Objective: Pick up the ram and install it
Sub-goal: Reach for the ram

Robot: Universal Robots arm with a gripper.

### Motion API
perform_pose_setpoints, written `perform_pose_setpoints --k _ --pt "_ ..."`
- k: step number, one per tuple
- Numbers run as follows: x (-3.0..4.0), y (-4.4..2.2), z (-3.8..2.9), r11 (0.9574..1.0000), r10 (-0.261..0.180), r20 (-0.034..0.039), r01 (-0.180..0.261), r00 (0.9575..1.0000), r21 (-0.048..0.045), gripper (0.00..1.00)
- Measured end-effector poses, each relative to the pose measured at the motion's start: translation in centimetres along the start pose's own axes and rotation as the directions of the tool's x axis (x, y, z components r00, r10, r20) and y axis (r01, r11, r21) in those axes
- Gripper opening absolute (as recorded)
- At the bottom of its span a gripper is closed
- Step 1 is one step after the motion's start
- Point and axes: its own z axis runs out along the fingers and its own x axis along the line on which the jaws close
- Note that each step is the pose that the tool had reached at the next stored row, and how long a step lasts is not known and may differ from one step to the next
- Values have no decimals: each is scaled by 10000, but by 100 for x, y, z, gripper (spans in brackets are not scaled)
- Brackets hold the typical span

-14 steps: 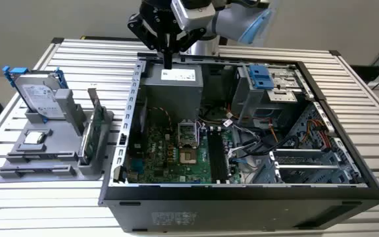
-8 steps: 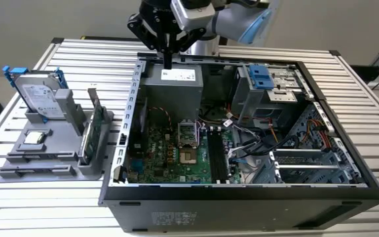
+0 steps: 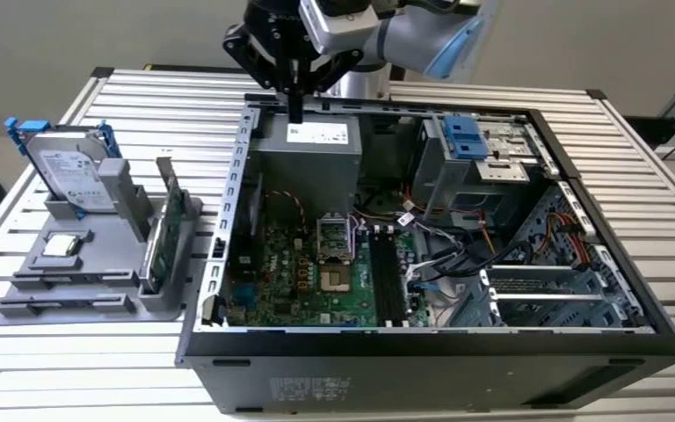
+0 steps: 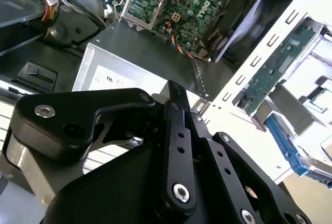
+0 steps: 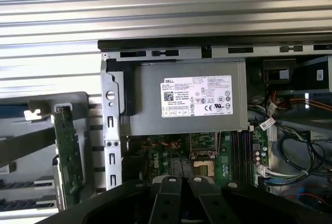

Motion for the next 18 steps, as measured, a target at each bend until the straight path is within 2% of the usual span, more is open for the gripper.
perform_pose_setpoints --k 18 --pt "74 -5 -2 10000 1 -1 -1 10000 1 0"
